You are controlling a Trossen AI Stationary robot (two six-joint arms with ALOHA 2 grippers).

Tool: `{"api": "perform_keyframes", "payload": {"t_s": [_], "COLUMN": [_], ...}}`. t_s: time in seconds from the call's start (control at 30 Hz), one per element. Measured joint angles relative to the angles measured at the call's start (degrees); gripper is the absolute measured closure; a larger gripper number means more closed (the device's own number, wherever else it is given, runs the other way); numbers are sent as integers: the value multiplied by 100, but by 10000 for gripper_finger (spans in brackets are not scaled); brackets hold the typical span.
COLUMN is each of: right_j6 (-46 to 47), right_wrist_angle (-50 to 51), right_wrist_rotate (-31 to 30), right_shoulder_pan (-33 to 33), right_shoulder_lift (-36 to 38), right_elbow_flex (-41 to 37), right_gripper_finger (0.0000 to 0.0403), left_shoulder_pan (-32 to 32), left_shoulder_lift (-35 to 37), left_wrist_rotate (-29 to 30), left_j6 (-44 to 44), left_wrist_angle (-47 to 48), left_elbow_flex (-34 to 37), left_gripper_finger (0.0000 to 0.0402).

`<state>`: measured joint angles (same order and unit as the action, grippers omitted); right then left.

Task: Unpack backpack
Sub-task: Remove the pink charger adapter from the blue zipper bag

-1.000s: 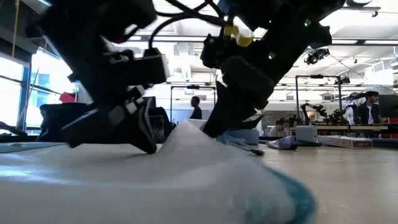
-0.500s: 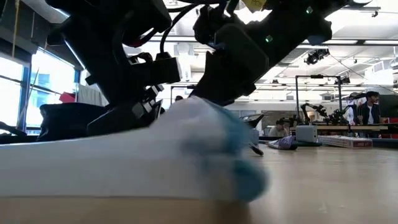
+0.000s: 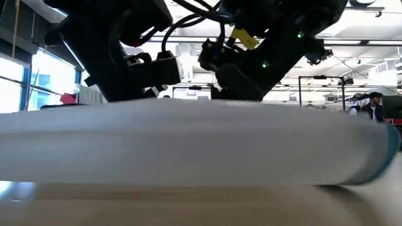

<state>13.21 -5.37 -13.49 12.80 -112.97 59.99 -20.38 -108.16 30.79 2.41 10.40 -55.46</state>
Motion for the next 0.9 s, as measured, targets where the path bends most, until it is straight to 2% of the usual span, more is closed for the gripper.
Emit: {"api": "perform_keyframes", "payload": {"t_s": [0.1, 0.27, 0.33, 0.43, 0.53, 0.6, 0.77, 0.9], "right_j6": [-28, -322, -365, -293, -255, -254, -109, 68], "right_wrist_angle": [18, 472, 627, 935, 1060, 1028, 630, 586], "right_wrist_rotate": [621, 2028, 1938, 1249, 863, 911, 1766, 1659], "right_shoulder_pan": [-26, 251, 416, 595, 636, 623, 586, 567], "right_shoulder_lift": [-20, 111, 165, 165, 160, 154, 154, 108], "right_elbow_flex": [0, 56, 120, 111, 111, 111, 107, 107], "right_gripper_finger": [194, 194, 194, 194, 194, 194, 194, 194], "left_shoulder_pan": [-4, 3, 2, 0, 2, 2, -2, -2], "left_shoulder_lift": [-4, -9, -9, -8, 0, 0, 2, 2], "left_wrist_rotate": [147, 445, 491, 537, 542, 546, 531, 520], "left_j6": [34, 313, 335, 346, 379, 424, 444, 505], "left_wrist_angle": [51, 359, 335, 315, 314, 299, 263, 235], "left_elbow_flex": [2, -3, 38, 98, 120, 120, 126, 126], "left_gripper_finger": [401, 402, 402, 402, 402, 402, 402, 402]}}
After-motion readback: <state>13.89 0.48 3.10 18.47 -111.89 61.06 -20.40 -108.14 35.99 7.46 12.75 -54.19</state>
